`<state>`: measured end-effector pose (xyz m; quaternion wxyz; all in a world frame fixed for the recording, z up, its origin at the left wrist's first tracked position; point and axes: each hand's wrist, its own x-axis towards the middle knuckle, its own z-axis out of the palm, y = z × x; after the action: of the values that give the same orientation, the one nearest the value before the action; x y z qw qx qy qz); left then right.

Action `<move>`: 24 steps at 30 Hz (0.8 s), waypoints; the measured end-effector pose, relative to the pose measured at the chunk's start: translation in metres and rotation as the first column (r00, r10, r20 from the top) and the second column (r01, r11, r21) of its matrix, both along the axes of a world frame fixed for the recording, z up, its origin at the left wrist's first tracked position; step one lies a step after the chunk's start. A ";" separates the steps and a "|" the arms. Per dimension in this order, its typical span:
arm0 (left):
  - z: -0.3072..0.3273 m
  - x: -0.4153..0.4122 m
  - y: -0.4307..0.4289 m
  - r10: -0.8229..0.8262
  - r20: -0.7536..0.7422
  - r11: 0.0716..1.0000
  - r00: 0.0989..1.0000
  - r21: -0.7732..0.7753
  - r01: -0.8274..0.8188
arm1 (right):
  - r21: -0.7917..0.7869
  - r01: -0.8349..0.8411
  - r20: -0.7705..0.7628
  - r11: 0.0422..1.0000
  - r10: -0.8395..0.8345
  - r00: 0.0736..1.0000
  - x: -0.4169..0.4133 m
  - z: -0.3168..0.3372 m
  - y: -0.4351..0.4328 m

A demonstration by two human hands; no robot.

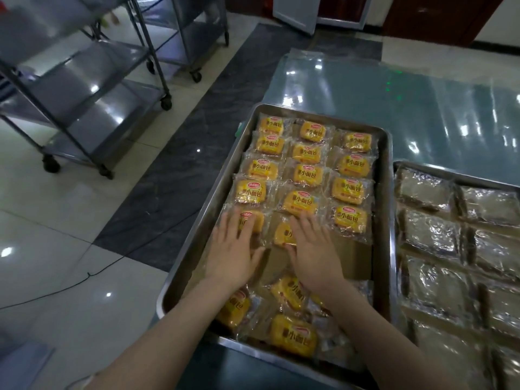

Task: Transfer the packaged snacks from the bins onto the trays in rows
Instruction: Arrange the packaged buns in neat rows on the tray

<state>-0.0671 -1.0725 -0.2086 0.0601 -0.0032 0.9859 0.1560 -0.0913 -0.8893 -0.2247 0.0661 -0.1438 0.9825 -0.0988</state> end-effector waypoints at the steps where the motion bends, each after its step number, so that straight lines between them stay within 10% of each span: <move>1: -0.005 -0.004 0.003 -0.017 0.061 0.999 0.998 -0.043 0.019 | 0.023 -0.046 0.015 0.999 0.046 0.999 0.003 -0.003 -0.001; 15: -0.025 -0.011 -0.002 -0.024 0.180 0.995 0.983 -0.091 0.041 | 0.141 -0.184 0.175 0.973 0.158 0.972 0.002 -0.014 -0.001; 24: 0.004 0.023 -0.009 0.090 -0.113 0.972 0.989 0.226 -0.063 | -0.213 -0.014 0.102 0.977 0.036 0.994 0.022 0.024 0.037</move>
<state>-0.0446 -1.0819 -0.2042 -0.0065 -0.0251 0.9633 0.2671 -0.0692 -0.8524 -0.2010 0.1032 -0.1570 0.9596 -0.2094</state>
